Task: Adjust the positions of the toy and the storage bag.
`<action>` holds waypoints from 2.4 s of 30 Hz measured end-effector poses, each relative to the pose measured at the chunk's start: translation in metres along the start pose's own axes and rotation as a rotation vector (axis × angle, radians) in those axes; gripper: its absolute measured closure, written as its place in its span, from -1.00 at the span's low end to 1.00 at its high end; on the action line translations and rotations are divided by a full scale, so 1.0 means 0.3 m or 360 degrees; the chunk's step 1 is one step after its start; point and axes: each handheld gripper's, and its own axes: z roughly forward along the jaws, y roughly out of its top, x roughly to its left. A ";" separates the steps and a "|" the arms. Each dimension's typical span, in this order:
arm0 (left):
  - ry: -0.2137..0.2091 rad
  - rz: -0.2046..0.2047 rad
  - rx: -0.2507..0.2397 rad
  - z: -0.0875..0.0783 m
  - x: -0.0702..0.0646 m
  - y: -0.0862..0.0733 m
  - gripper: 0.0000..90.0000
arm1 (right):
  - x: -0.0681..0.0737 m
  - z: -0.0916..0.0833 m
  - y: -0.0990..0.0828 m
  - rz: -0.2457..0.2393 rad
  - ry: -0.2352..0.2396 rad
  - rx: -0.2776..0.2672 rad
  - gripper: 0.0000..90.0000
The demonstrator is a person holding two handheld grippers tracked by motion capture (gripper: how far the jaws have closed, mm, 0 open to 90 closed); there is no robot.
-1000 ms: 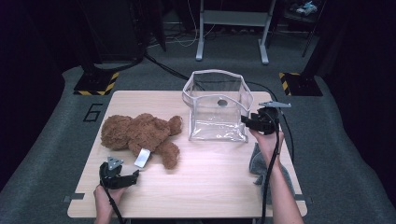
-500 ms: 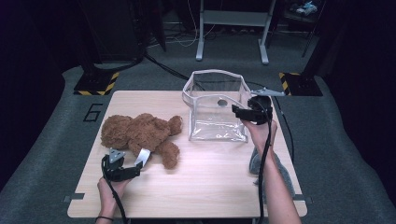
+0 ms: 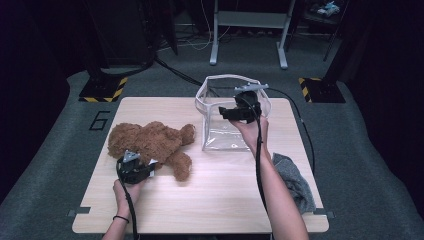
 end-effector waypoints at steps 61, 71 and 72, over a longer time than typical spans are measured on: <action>0.0251 -0.0085 -0.0171 -0.113 0.067 -0.088 0.70 | 0.315 0.273 0.082 -0.0185 0.0039 0.0216 0.86; 0.0252 -0.0078 -0.0181 -0.112 0.070 -0.094 0.70 | 0.337 0.253 0.082 -0.0205 0.0083 0.0222 0.37; 0.0247 -0.0077 -0.0170 -0.113 0.071 -0.094 0.69 | 0.334 0.240 0.086 -0.0217 0.0089 0.0196 0.20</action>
